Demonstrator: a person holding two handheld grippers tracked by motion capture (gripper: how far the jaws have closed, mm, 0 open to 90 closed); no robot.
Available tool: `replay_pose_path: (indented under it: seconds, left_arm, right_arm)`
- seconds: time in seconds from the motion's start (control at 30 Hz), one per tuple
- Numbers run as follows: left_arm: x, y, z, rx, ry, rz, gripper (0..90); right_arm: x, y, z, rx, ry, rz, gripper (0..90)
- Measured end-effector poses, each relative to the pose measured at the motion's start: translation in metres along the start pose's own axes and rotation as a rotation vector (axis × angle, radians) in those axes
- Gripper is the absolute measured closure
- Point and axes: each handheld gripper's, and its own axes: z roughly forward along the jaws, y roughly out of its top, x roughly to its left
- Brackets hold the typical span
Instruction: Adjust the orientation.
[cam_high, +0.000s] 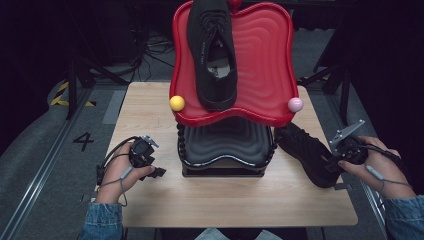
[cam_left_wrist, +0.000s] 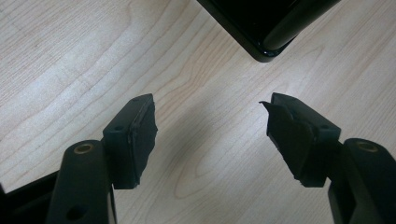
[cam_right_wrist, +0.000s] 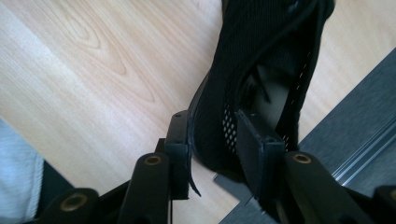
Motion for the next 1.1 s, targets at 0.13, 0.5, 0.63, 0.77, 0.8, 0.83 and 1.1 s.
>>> replay_pose_path:
  seconds: [0.13, 0.5, 0.63, 0.77, 0.8, 0.83, 1.1]
  left_arm:
    - [0.0, 0.0, 0.0, 0.0, -0.003, -0.005, 33.6]
    - [0.001, 0.0, 0.003, 0.008, -0.006, -0.004, 33.6]
    - [0.001, 0.0, 0.004, 0.011, -0.008, -0.004, 33.6]
    - [0.001, 0.0, 0.003, 0.005, -0.002, 0.0, 33.6]
    - [0.001, -0.001, 0.003, 0.01, -0.009, -0.01, 33.6]
    - [0.001, -0.001, 0.003, 0.007, -0.01, -0.01, 33.6]
    - [0.001, -0.001, 0.004, 0.013, -0.009, -0.014, 33.5]
  right_arm:
    - [-0.001, 0.001, -0.012, -0.038, -0.045, -0.025, 59.2]
    - [0.012, 0.004, 0.0, 0.036, 0.015, -0.061, 87.6]
    - [0.037, 0.018, 0.002, 0.003, 0.088, -0.133, 87.3]
    - [0.044, 0.024, 0.011, -0.017, 0.144, -0.133, 76.2]
    - [0.043, 0.024, 0.014, -0.006, 0.132, -0.128, 71.6]
    - [0.041, 0.023, 0.018, 0.005, 0.134, -0.122, 68.9]
    - [0.042, 0.02, 0.062, 0.095, 0.215, -0.119, 66.2]
